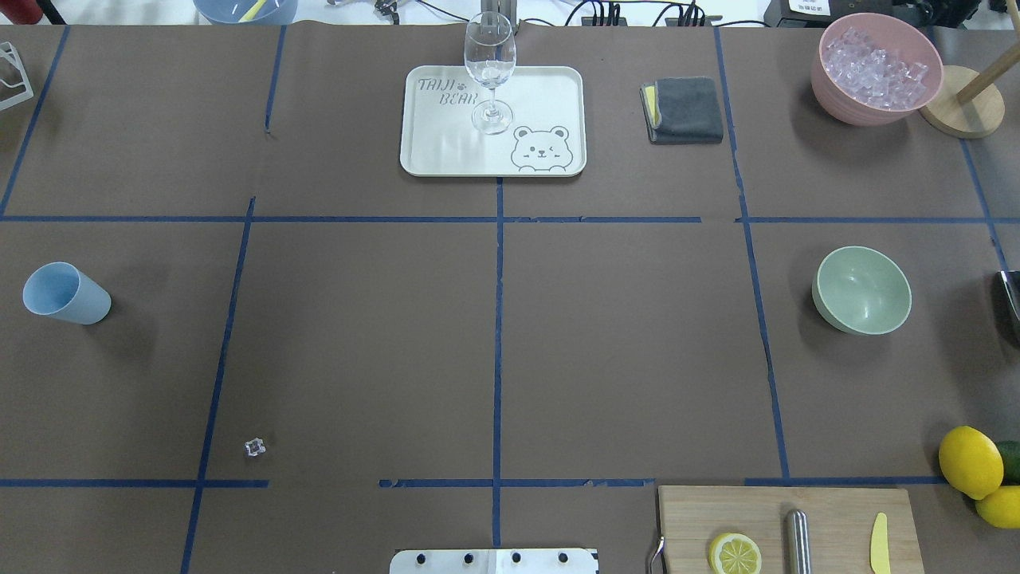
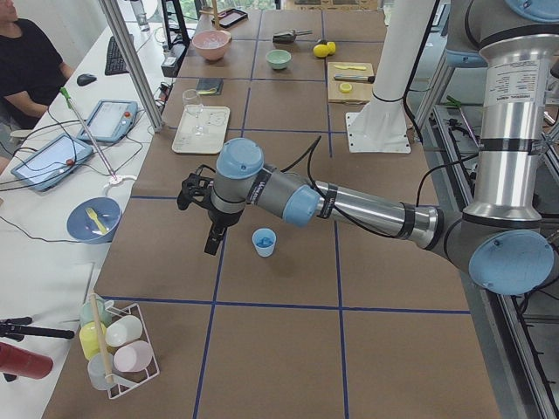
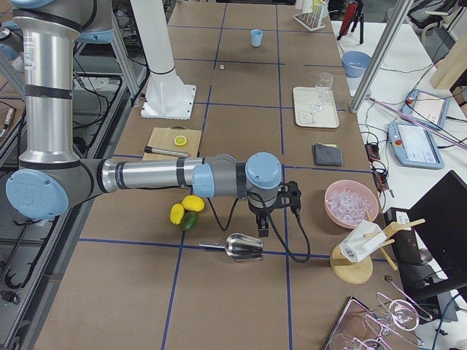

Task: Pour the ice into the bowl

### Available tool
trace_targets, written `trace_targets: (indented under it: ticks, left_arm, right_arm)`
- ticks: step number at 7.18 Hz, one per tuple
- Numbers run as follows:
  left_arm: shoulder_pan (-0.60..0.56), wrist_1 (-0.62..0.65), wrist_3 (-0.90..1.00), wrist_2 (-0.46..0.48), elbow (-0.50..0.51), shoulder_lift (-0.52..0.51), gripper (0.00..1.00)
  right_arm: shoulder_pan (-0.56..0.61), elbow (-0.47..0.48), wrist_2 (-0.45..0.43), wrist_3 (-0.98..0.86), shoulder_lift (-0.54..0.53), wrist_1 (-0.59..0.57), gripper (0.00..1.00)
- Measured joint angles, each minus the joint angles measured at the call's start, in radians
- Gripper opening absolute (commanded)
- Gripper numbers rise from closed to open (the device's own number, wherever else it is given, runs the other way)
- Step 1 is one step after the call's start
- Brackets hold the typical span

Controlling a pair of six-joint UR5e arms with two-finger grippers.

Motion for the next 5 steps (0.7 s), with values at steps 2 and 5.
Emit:
trace_targets:
  ticks: [2, 5]
  left_arm:
    - [0.115, -0.221, -0.214, 0.068, -0.084, 0.115, 1.00]
    - [0.241, -0.422, -0.370, 0.225, -0.131, 0.233, 1.00]
  right_arm:
    - [-0.135, -0.006, -0.043, 0.306, -0.001, 0.202, 1.00]
    - [-0.446, -0.034, -0.227, 0.820, -0.018, 0.587, 1.00]
